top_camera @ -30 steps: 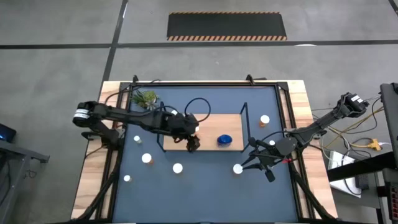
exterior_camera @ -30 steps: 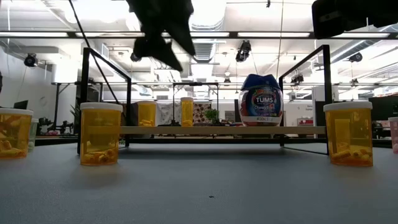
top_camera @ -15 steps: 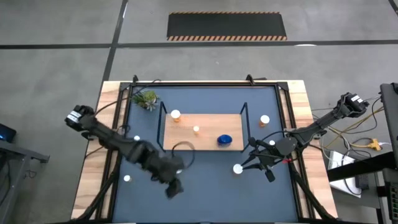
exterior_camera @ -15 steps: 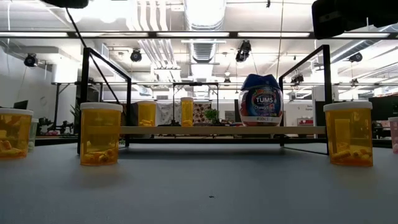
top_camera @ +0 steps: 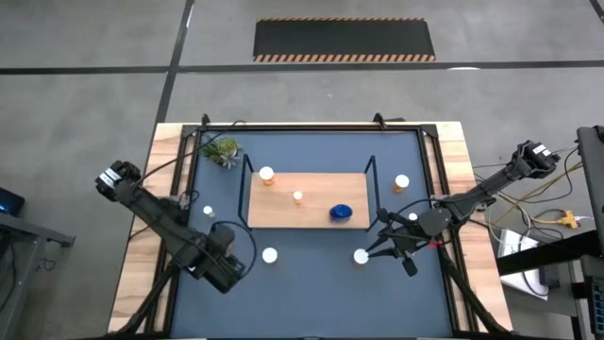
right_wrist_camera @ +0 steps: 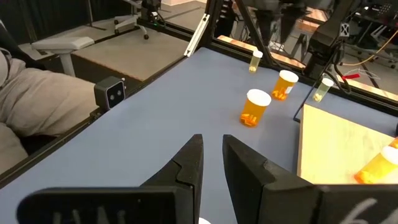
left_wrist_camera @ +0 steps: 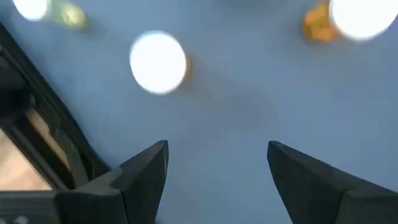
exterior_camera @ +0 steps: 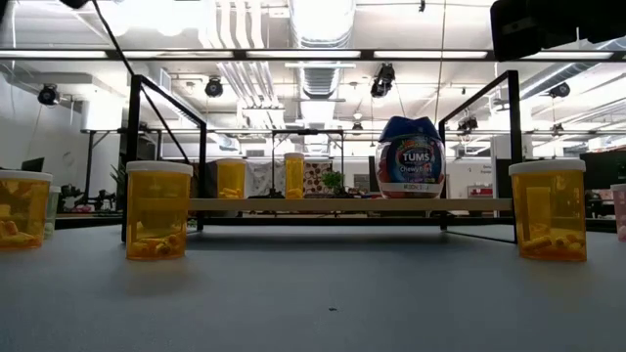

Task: Pick and place medicine bottles onto shelf by color
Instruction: Put the big orange pill bottle on to the shelf aligned with the other big orange pill bottle

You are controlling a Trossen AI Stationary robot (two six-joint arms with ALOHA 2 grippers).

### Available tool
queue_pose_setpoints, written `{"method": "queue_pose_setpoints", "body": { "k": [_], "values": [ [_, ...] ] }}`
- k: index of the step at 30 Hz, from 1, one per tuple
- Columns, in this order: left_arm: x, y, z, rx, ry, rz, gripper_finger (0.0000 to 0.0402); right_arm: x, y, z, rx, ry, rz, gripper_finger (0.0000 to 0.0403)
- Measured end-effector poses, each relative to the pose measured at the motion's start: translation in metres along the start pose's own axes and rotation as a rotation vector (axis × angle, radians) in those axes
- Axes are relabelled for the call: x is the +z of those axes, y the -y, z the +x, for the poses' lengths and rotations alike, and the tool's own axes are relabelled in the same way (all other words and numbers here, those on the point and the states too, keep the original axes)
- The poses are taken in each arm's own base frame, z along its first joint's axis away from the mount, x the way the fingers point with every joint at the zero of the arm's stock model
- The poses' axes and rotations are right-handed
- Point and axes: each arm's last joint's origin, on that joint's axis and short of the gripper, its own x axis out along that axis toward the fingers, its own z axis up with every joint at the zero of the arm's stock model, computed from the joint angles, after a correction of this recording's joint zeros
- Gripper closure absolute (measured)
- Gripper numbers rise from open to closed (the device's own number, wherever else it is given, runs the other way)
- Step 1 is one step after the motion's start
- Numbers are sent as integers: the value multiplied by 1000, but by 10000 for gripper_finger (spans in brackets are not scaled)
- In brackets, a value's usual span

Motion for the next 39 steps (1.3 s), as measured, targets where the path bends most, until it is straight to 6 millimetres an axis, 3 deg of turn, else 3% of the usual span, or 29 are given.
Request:
{"method": "queue_pose_setpoints", "body": {
  "k": [15, 24, 39],
  "values": [
    [1, -19, 49, 160, 67, 42, 144, -1, 0, 0, 2, -11, -14, 351],
    [5, -19, 54, 131, 169, 36, 144, -1, 0, 0, 2, -14, -12, 351],
    [6, -27, 81, 148, 168, 2, 144, -1, 0, 0, 3, -15, -11, 351]
  ]
}}
